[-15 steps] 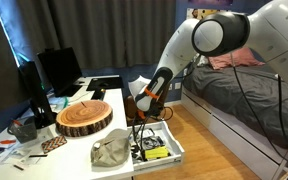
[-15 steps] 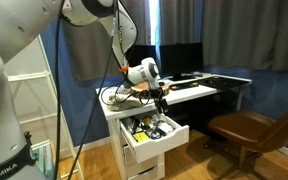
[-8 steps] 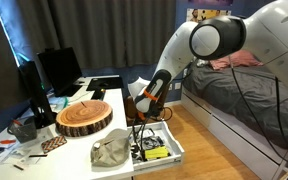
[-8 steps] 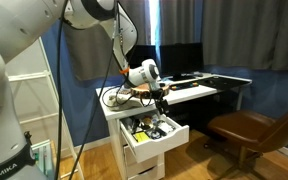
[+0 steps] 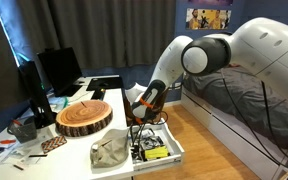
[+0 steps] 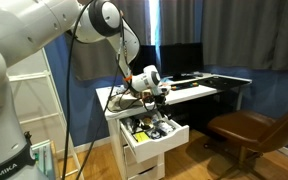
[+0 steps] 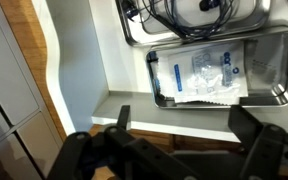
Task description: Take a card out of the drawer
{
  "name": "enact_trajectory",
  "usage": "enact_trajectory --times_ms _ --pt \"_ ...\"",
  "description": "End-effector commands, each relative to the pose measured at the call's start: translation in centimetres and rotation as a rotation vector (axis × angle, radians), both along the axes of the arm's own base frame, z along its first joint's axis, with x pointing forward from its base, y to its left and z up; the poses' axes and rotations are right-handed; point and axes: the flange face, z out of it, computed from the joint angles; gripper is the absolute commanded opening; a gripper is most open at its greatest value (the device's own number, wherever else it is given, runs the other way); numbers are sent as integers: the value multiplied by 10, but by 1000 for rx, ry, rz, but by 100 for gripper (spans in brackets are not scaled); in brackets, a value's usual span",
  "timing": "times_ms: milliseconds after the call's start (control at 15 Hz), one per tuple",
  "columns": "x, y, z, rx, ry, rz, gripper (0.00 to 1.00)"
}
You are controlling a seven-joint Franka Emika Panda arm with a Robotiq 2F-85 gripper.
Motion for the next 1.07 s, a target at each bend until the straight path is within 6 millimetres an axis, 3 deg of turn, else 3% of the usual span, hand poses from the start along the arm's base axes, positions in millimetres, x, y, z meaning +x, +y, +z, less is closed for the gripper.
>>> enact_trajectory --times_ms 0,600,733,1000 --pt "20 14 -16 37 -31 37 100" --pt "33 26 -43 129 35 52 100" --pt "33 25 -48 134 50 50 90" --pt "35 26 -54 146 84 44 81"
